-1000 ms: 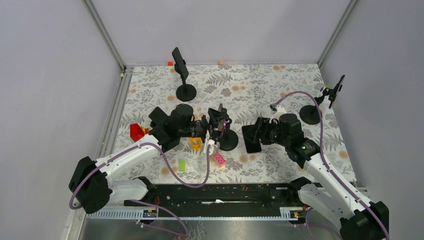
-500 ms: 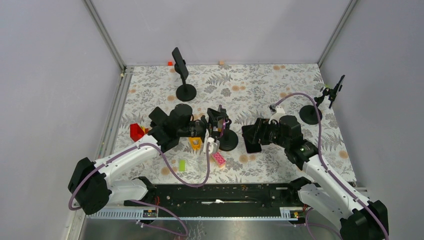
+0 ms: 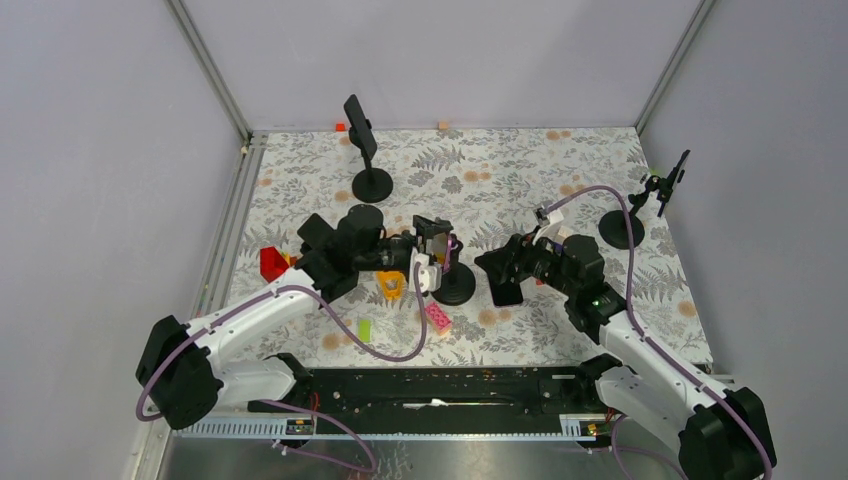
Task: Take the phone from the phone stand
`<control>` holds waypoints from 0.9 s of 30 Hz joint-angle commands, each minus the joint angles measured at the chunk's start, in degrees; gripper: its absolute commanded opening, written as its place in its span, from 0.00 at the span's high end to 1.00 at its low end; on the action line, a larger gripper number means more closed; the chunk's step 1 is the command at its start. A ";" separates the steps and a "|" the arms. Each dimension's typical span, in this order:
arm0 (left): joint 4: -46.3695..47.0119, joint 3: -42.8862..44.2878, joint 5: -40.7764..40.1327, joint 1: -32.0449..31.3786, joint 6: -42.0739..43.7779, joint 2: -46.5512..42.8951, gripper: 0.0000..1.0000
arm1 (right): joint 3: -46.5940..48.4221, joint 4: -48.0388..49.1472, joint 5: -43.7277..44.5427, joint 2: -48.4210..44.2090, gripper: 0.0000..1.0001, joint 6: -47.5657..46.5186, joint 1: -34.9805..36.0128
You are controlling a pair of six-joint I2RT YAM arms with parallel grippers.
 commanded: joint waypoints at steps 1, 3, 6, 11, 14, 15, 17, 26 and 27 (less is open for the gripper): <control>-0.10 6.31 3.14 -0.62 -13.90 1.83 1.00 | -0.90 9.23 -3.23 0.69 0.26 -3.11 1.06; -1.78 8.44 3.23 -0.65 -17.34 3.07 1.00 | -1.67 10.41 -3.26 0.69 0.26 -4.15 1.51; -2.92 9.55 5.25 -0.54 -19.75 3.96 1.00 | -2.21 10.27 -2.76 0.66 0.26 -4.60 1.66; 0.69 8.92 4.92 -0.51 -28.22 4.19 1.00 | -2.99 9.73 -2.10 -0.02 0.27 -4.72 1.73; 1.84 7.82 5.35 -0.45 -30.59 3.55 1.00 | -3.58 9.81 -1.96 -0.70 0.27 -4.82 1.75; 2.61 7.27 5.22 -0.47 -31.83 3.08 1.00 | -3.74 9.75 -1.91 -0.91 0.27 -4.99 1.75; 5.11 6.15 3.96 -0.33 -36.24 2.57 1.00 | -4.03 9.62 -2.18 -1.29 0.27 -5.51 1.75; 1.87 9.53 -2.06 1.32 -54.20 6.19 1.00 | -4.65 11.14 -5.83 -3.14 0.26 -10.32 1.75; 2.12 9.44 -1.13 1.41 -55.00 6.38 1.00 | -4.35 11.18 -6.08 -3.06 0.26 -10.58 1.75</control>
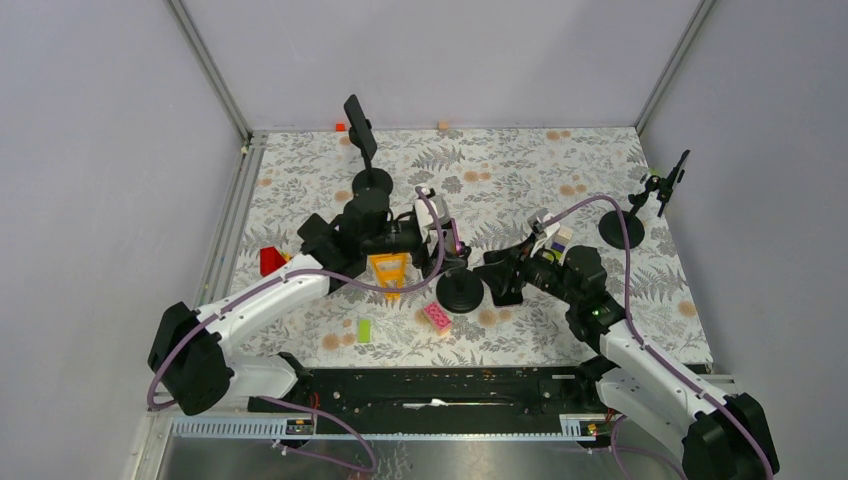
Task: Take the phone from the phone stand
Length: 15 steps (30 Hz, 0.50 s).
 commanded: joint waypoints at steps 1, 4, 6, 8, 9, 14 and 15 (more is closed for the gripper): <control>0.90 2.36 3.07 0.79 -9.27 1.57 1.00 | 0.67 3.65 -2.53 -0.74 0.26 -3.41 0.48; 1.06 2.58 6.81 1.09 -9.38 2.31 1.00 | 1.29 4.04 -3.59 0.06 0.26 -3.76 0.48; 1.53 2.32 8.54 1.05 -8.93 2.41 1.00 | 1.83 4.02 -3.94 0.45 0.26 -4.19 0.48; 3.07 1.50 8.76 1.09 -9.18 2.18 0.97 | 2.29 3.59 -3.89 0.61 0.26 -4.66 0.48; 4.01 0.95 8.38 1.12 -9.53 2.05 0.97 | 2.43 3.31 -3.88 0.57 0.26 -4.91 0.48; 4.67 0.56 11.21 2.02 -10.70 2.36 1.00 | 3.32 3.05 -7.22 0.35 0.25 -8.22 0.51; 4.69 0.41 13.79 2.15 -9.90 2.30 1.00 | 3.97 2.78 -8.19 0.46 0.24 -9.71 0.56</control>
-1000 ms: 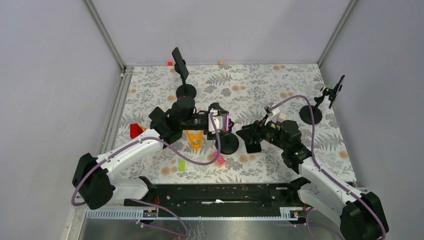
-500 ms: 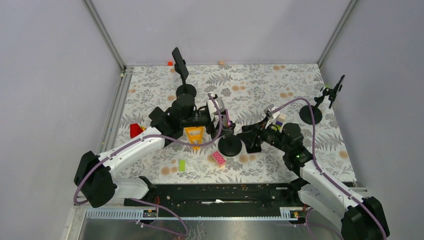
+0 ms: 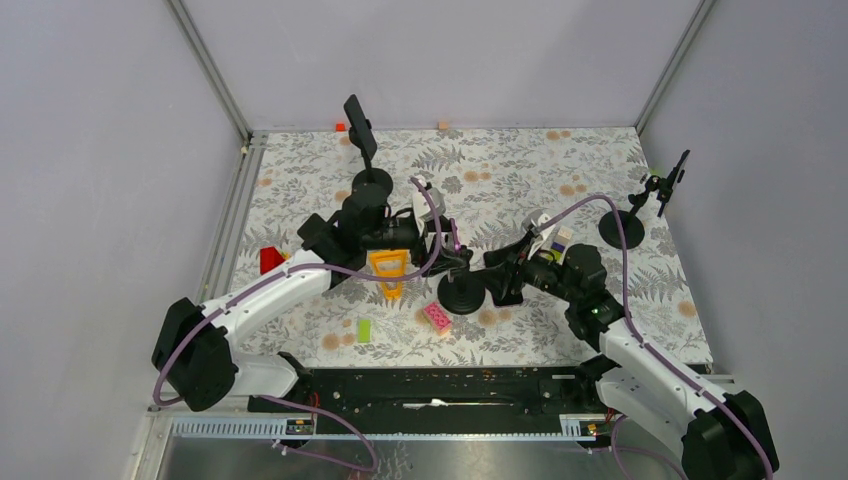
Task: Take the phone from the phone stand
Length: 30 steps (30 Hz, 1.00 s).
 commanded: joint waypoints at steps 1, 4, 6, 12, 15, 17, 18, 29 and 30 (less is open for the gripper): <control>2.98 -0.43 10.00 0.40 -0.78 0.25 1.00 | 4.21 1.29 -5.23 0.10 0.23 -6.44 0.54; 3.56 -1.04 13.29 0.60 2.13 -0.63 1.00 | 6.76 -1.13 -9.14 1.34 0.22 -10.77 0.52; 3.22 -0.62 17.81 1.45 3.51 -0.59 1.00 | 8.72 -3.94 -12.09 2.16 0.22 -14.70 0.54; -2.67 3.35 25.21 3.45 9.87 1.37 1.00 | 12.82 -14.19 -17.20 4.08 0.22 -26.68 0.59; -4.79 3.64 26.85 3.49 14.99 1.30 1.00 | 13.06 -15.29 -17.38 4.54 0.24 -28.27 0.83; -6.76 2.96 28.44 3.47 20.90 0.61 1.00 | 12.11 -14.63 -18.44 4.37 0.27 -28.28 1.30; -7.41 2.56 28.87 3.49 23.90 0.17 1.00 | 11.44 -13.99 -18.83 4.04 0.28 -28.28 1.72; -33.64 8.74 36.96 3.99 56.72 2.80 1.00 | 5.40 -12.46 -13.47 -5.04 0.28 -27.81 7.27; -38.00 10.35 37.20 4.04 60.04 3.74 1.00 | 5.33 -12.97 -12.41 -5.85 0.28 -27.83 7.64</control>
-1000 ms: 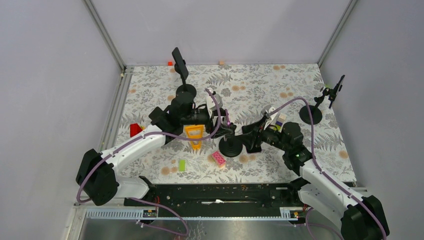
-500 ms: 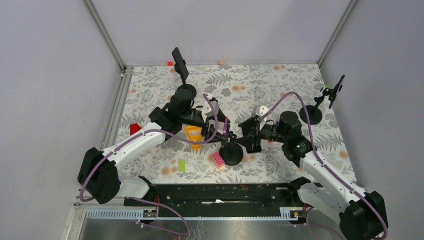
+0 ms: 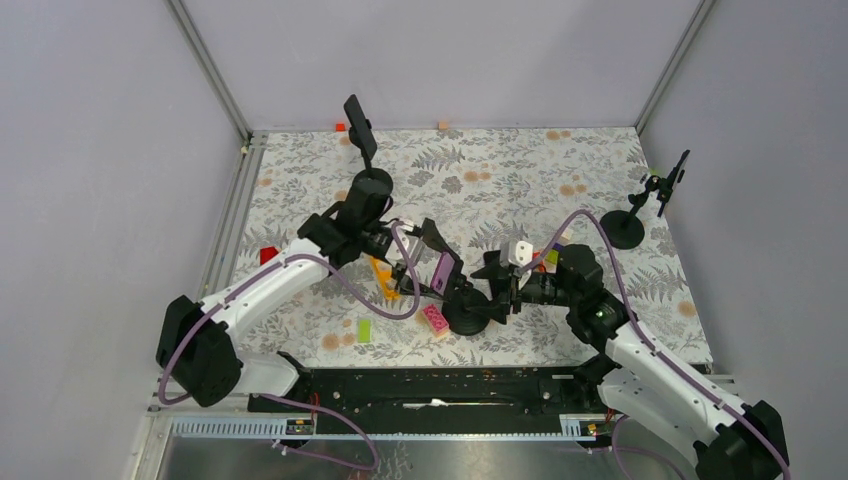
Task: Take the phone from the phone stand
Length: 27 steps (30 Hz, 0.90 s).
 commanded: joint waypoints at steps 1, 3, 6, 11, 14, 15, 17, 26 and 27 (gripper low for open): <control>-20.00 8.08 6.19 0.17 21.36 3.50 1.00 | -0.32 0.39 4.63 -3.61 0.28 -0.79 1.94; -24.41 10.19 6.37 0.15 25.40 4.83 1.00 | -0.58 0.17 7.48 -4.78 0.28 -0.95 2.64; -25.68 11.13 6.26 0.17 25.73 5.45 1.00 | -0.86 0.74 11.83 -5.49 0.27 -1.35 3.82; -25.78 11.63 4.99 0.16 24.31 5.74 1.00 | 1.07 -1.18 16.58 -2.24 0.27 -3.04 5.56; -25.78 12.05 4.47 0.17 23.11 6.09 1.00 | 2.36 -1.26 17.60 -0.13 0.29 -3.07 6.54; -25.78 12.10 4.39 0.20 22.91 6.19 1.00 | 2.58 -0.87 17.58 0.52 0.30 -3.07 7.08; -25.85 12.48 4.37 0.10 22.20 6.55 1.00 | 3.05 0.04 17.81 1.64 0.30 -3.07 8.10; -25.95 12.88 3.79 0.09 20.92 6.98 1.00 | 4.86 3.21 21.92 5.18 0.38 -3.06 11.71; -25.96 13.05 3.55 0.08 20.74 7.02 1.00 | 4.98 3.40 22.24 5.37 0.40 -3.14 11.90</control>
